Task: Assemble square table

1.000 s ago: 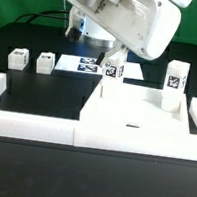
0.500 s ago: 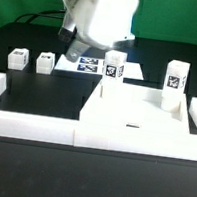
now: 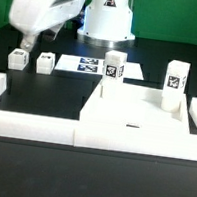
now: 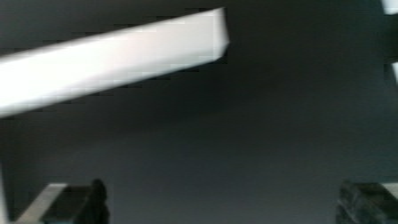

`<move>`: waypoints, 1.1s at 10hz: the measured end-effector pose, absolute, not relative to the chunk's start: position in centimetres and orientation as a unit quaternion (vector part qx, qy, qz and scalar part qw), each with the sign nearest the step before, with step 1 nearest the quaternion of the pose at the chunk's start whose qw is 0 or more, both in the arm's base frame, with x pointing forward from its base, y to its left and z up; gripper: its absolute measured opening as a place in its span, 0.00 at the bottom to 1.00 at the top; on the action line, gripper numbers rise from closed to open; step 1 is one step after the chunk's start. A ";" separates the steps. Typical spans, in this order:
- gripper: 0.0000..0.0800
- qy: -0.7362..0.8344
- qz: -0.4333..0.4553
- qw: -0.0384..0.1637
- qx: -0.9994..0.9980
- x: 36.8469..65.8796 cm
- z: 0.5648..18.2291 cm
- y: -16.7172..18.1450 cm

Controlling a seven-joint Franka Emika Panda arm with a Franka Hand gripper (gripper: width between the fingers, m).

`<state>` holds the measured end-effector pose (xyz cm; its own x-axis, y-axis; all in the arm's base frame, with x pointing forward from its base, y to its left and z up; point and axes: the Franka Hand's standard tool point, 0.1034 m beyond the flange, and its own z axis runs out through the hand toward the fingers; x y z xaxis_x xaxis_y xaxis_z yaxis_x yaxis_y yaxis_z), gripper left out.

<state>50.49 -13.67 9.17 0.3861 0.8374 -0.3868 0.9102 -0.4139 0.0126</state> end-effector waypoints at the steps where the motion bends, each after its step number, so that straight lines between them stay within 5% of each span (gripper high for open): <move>1: 0.81 0.511 -0.157 0.116 0.837 50.7 9.2 -13.3; 4: 0.81 0.436 -0.144 0.121 0.880 50.7 9.0 -12.9; 8: 0.81 0.164 -0.125 0.096 0.974 48.1 7.4 -16.0; 11: 0.81 -0.004 -0.185 0.030 0.982 44.3 5.9 -17.0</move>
Offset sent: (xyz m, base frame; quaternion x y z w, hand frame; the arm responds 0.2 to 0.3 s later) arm 0.0000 0.0000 0.0000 0.0000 0.0000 0.1938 0.9810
